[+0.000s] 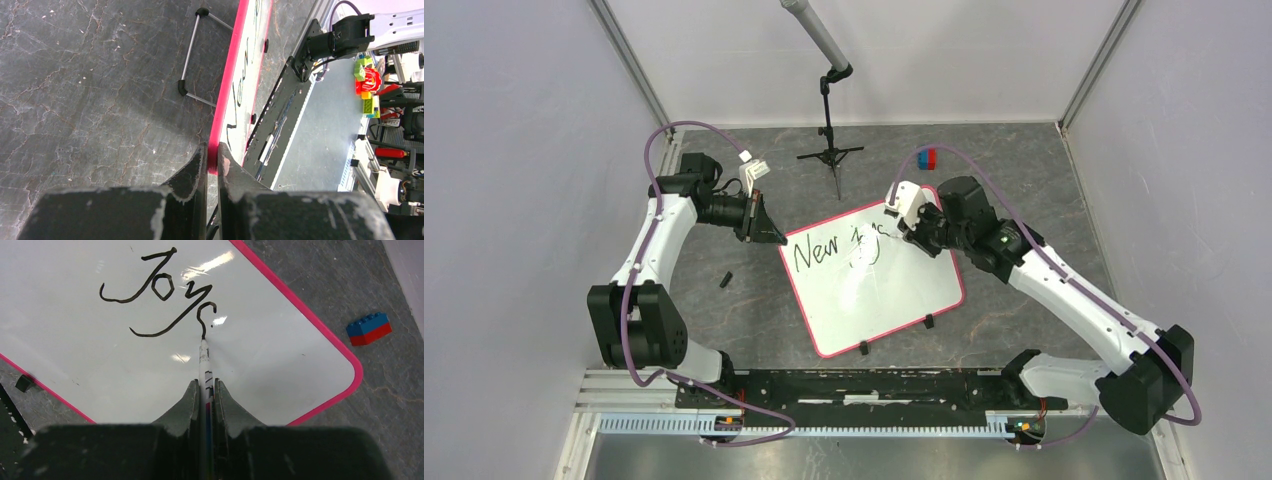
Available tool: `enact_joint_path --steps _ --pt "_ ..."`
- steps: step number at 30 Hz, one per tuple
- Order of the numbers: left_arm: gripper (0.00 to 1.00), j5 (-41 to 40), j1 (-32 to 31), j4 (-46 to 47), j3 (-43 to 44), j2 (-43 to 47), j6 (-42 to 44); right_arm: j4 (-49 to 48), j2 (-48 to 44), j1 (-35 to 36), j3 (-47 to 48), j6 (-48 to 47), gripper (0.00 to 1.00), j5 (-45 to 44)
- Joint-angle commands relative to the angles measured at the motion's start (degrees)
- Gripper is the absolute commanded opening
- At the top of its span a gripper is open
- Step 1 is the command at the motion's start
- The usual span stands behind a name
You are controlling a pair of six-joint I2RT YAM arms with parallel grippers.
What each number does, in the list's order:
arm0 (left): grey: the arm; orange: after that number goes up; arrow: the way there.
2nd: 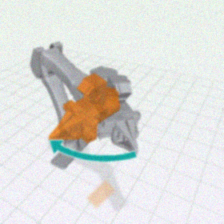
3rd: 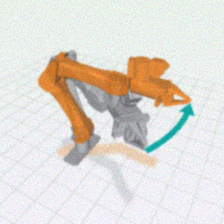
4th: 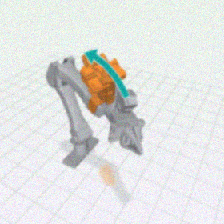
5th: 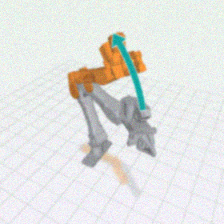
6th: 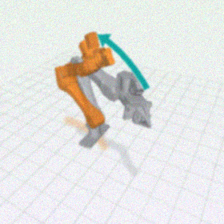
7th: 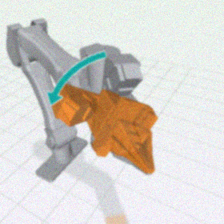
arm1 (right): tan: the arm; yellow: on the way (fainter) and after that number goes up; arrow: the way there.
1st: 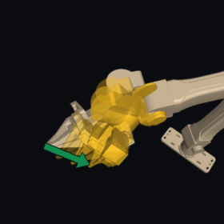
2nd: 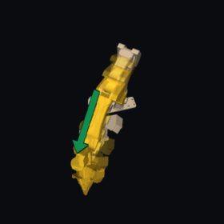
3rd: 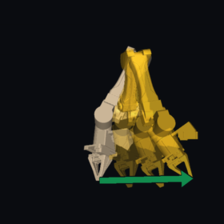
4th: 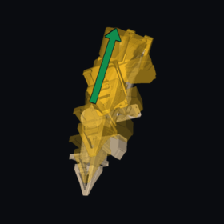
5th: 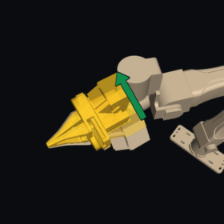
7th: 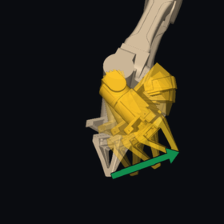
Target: Write a sentence on the whiteboard
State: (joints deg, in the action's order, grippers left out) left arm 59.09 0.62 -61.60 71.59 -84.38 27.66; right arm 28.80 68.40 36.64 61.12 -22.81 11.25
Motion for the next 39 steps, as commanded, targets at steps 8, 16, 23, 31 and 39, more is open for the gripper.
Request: enact_joint_path --steps 8,16,23,31,39 --pt "0.02 -0.6 -1.7 -0.4 -0.6 -0.1 1.7 1.4 -0.2 1.0 -0.7 0.8 0.00 4.7" --pt "0.02 -0.7 -1.7 -0.4 -0.8 -0.2 1.8 1.3 1.9 2.9 3.2 0.9 0.00 4.1" --pt "0.02 -0.7 -1.7 -0.4 -0.7 -0.1 1.7 1.4 -0.5 1.7 4.8 0.4 0.00 3.0" --pt "0.02 -0.6 -1.8 -0.4 -0.6 -0.1 1.7 2.1 -1.7 -2.3 4.8 -1.6 0.00 -0.7" --pt "0.03 -0.7 -1.7 -0.4 -0.6 -0.2 1.7 0.5 -0.8 -3.2 4.7 -2.0 0.00 -2.1"
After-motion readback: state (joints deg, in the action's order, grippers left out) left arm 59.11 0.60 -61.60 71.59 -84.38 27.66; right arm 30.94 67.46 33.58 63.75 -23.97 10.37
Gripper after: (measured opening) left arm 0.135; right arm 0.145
